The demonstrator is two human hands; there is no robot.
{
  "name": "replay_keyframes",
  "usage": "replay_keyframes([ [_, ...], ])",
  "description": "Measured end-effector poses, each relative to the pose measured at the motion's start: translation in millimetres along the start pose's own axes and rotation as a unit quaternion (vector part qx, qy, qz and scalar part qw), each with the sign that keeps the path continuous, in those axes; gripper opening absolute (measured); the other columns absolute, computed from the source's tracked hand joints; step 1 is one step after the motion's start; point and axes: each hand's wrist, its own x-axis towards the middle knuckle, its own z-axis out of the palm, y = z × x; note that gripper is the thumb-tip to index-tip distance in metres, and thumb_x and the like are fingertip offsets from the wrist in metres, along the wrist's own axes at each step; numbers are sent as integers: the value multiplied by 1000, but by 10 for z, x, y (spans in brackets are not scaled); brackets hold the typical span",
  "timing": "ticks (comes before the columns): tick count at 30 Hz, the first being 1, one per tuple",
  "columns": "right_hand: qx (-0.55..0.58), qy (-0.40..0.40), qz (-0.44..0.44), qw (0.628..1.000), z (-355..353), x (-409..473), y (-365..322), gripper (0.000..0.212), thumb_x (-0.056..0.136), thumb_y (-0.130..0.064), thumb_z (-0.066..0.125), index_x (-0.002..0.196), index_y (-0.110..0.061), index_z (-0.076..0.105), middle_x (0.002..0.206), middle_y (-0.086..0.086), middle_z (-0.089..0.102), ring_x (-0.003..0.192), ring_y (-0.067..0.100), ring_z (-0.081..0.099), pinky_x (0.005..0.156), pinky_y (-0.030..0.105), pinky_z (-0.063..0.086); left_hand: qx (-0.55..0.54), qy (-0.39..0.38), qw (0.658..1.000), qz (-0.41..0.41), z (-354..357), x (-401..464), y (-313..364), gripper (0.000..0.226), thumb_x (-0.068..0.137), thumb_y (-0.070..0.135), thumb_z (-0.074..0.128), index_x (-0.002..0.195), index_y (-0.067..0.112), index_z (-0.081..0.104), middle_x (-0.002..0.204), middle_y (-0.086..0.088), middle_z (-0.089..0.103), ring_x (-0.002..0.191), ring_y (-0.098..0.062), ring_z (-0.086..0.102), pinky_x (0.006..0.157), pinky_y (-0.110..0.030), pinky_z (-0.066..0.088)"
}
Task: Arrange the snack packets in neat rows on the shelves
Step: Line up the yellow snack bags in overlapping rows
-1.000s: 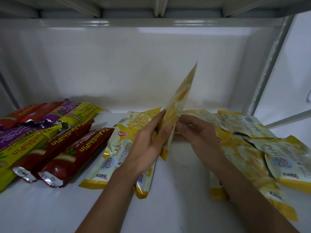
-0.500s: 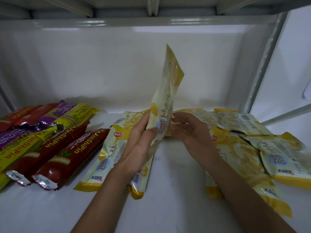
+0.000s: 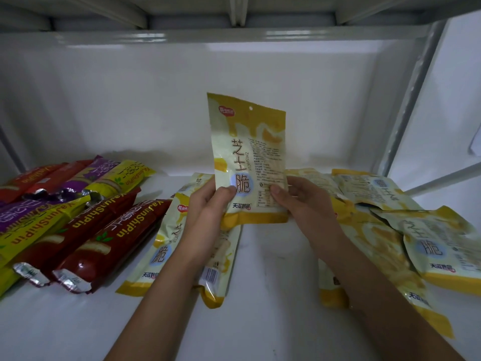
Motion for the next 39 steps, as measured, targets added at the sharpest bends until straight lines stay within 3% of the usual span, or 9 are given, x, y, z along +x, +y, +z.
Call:
replay_keyframes([
  [2, -6, 23, 1, 1000, 1, 5, 0, 28, 86, -22, 83, 112, -18, 74, 95, -2, 81, 87, 10, 78, 74, 18, 60, 35, 10, 999, 12, -6, 9, -8, 28, 104, 12, 52, 112, 20, 77, 108, -5, 80, 103, -28, 76, 89, -47, 60],
  [6, -18, 41, 5, 999, -8, 19, 23, 37, 82, -26, 87, 115, -17, 72, 99, 0, 80, 90, 12, 77, 74, 19, 60, 65, 3, 998, -7, -14, 26, -3, 27, 103, 14, 54, 116, 20, 77, 107, 0, 81, 101, -21, 77, 83, -37, 60],
  [8, -24, 45, 3, 999, -3, 20, 27, 39, 80, -24, 88, 114, -15, 71, 101, -1, 80, 92, 13, 77, 75, 21, 61, 56, -16, 998, -17, -22, 26, 7, 25, 102, 16, 60, 121, 20, 75, 111, 1, 80, 104, -20, 77, 90, -39, 58],
  [13, -21, 0, 27, 999, 16, 1, 4, 50, 78, -40, 83, 117, -13, 69, 110, -2, 79, 102, 15, 76, 99, 44, 59, 68, -19, 997, -12, -33, 51, -26, 32, 96, 16, 74, 127, 23, 71, 117, 6, 79, 109, -17, 75, 101, -46, 58],
  [15, 3, -38, 41, 998, 16, -12, -13, 40, 85, -40, 77, 120, -20, 72, 114, -3, 79, 109, 18, 75, 104, 48, 54, 72, -20, 997, -27, -46, 68, -50, 29, 99, 17, 70, 128, 25, 70, 115, 6, 79, 106, -18, 76, 101, -49, 58],
  [18, -18, -59, 30, 998, 15, -51, -42, 29, 98, -36, 68, 122, -23, 75, 116, -5, 79, 112, 17, 74, 107, 47, 52, 77, -20, 996, -41, -59, 90, -86, 25, 104, 18, 63, 128, 25, 69, 115, 5, 79, 105, -18, 76, 101, -50, 57],
  [26, -48, -22, 14, 999, 11, -68, -100, 28, 90, -42, 74, 111, -25, 79, 101, -10, 81, 97, 7, 76, 97, 36, 60, 34, -8, 998, -58, -91, 124, -102, 24, 98, 19, 71, 122, 16, 75, 113, -3, 80, 106, -24, 76, 96, -43, 57],
  [30, -34, -60, 34, 997, 22, -76, -96, 26, 96, -39, 70, 116, -23, 78, 110, -4, 80, 107, 18, 75, 106, 47, 54, 56, 2, 997, -43, -118, 144, -142, 21, 103, 15, 63, 121, 11, 75, 109, -4, 81, 103, -25, 77, 88, -38, 59],
  [39, -31, -75, 37, 996, 10, -106, -119, 22, 102, -32, 63, 105, -21, 82, 108, -1, 80, 107, 19, 75, 108, 50, 52, -22, -11, 996, -88, -132, 163, -117, 29, 96, 15, 72, 123, 7, 72, 115, -13, 78, 108, -33, 75, 104, -53, 55],
])
